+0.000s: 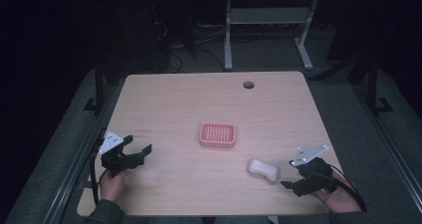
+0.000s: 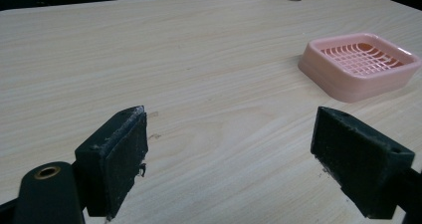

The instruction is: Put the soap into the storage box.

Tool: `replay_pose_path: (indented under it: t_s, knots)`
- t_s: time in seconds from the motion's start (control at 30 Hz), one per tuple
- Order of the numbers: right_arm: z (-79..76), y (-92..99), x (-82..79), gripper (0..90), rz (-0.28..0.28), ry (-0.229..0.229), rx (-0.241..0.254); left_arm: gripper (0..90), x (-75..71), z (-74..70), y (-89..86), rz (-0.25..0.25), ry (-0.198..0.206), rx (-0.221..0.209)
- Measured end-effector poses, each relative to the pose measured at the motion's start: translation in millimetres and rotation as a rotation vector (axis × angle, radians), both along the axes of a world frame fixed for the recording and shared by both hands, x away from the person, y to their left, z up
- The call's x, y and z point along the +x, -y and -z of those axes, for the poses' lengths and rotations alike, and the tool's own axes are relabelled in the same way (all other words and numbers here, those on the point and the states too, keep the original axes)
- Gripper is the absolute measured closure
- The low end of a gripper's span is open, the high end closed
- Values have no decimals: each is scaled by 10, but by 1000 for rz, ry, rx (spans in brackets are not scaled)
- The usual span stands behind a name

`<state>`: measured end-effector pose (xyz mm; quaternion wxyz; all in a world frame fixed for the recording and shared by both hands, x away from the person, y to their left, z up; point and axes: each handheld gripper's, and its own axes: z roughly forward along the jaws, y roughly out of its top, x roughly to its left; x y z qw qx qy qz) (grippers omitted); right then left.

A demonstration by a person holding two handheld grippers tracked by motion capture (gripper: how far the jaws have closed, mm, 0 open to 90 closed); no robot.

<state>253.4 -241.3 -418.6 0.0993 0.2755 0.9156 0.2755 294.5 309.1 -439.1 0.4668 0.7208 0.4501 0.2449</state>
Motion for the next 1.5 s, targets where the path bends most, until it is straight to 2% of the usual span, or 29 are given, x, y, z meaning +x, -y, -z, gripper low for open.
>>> replay_pose_path:
  t_s: [0.13,0.17,0.27,0.33,0.4,0.53,0.6,0.77,0.97,1.03,1.13,1.27,1.5]
  knots:
    - [2,-46,29,260,-8,-2,-1,141,4,4,-2,2,-3,0]
    - [-5,-55,41,260,-4,6,-15,141,7,6,-3,4,-5,2]
    - [-51,-84,61,260,-8,16,-1,140,15,14,6,-1,-12,-3]
    - [-59,-120,83,260,-19,6,5,140,18,16,6,2,-15,-2]
    - [-30,-165,117,260,-30,4,-21,141,26,23,10,9,-20,-1]
    - [51,-252,168,272,-53,-31,-30,141,24,16,9,0,-14,8]
    - [82,-298,184,270,-58,-24,-57,140,28,14,-1,-6,-12,2]
    - [87,-390,235,264,-74,-14,-57,141,31,20,4,-9,-19,-2]
    - [96,-504,311,264,-98,-23,-58,141,29,11,-5,7,-7,-7]
    - [128,-552,384,267,-106,-23,-52,140,16,-3,-8,6,6,-12]
    - [155,-577,427,281,-103,-36,-58,141,14,-2,-7,8,5,-13]
    - [225,-632,492,340,-111,-57,-74,140,31,19,9,15,-16,-4]
    - [280,-666,493,426,-119,-68,-105,140,23,16,34,22,-7,-6]
